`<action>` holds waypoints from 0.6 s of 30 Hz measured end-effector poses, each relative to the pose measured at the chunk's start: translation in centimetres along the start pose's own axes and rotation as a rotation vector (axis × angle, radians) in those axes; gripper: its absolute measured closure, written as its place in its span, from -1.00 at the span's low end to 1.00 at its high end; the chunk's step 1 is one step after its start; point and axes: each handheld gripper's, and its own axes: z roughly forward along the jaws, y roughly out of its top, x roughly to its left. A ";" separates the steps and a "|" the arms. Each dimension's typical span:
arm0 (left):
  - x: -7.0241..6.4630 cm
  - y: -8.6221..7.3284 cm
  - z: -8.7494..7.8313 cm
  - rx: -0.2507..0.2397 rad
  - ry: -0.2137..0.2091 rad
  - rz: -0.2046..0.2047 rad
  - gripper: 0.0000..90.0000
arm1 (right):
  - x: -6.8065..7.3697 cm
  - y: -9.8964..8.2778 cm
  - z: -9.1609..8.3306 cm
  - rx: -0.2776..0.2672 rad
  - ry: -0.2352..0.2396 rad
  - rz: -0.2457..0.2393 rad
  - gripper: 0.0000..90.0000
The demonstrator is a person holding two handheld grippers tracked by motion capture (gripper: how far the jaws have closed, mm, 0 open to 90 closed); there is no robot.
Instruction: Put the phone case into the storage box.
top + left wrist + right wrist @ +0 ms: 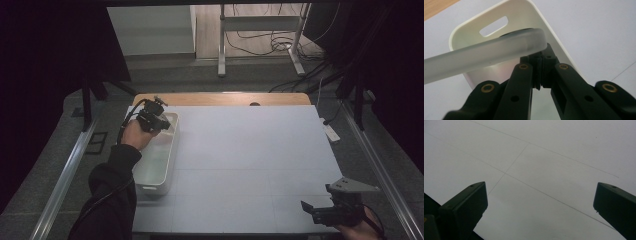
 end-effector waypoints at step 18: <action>0.2 0.7 1.4 -0.033 -0.011 -0.037 0.94 | 0.0 0.0 0.0 0.005 0.005 -0.002 -1.00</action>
